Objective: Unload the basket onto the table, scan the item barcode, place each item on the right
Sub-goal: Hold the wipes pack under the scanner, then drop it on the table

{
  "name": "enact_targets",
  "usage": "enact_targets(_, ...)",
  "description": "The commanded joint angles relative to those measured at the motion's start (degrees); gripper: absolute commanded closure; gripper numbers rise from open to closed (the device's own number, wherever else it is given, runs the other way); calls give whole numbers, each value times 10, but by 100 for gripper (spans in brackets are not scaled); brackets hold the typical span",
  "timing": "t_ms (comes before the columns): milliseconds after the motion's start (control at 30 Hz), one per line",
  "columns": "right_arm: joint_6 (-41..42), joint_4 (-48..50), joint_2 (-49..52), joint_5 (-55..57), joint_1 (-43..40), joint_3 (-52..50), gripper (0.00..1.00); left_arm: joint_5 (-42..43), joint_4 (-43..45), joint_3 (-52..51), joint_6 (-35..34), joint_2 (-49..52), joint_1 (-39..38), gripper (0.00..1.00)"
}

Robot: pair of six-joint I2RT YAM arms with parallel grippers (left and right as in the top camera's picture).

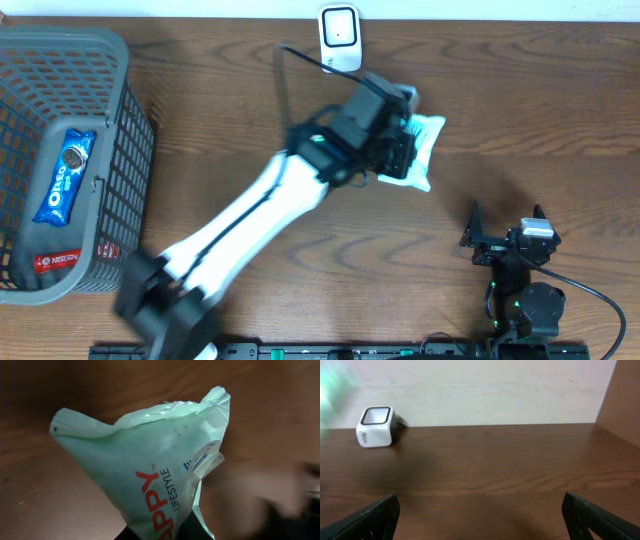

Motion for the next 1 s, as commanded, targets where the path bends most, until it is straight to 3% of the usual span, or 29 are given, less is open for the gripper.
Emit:
enact_targets(0, -6, -1, -2, 5, 6, -2, 1, -95, 3, -2, -5, 66, -6, 93)
enact_targets(300, -6, -1, -2, 5, 6, -2, 1, -96, 17, -2, -5, 189, -6, 92)
enact_targets(367, -6, -1, -2, 5, 6, -2, 1, -96, 16, -2, -4, 189, -6, 75)
enact_targets(467, -6, -1, -2, 5, 6, -2, 1, -96, 15, 0, -2, 171, -6, 30)
enact_targets(533, -6, -1, -2, 5, 6, -2, 1, -96, 8, 6, 2, 148, -6, 5)
enact_targets(833, -6, -1, -2, 5, 6, -2, 1, -96, -52, 83, 84, -42, 0, 2)
enact_targets(967, -6, -1, -2, 5, 6, -2, 1, -101, -81, 132, 115, -136, 45, 2)
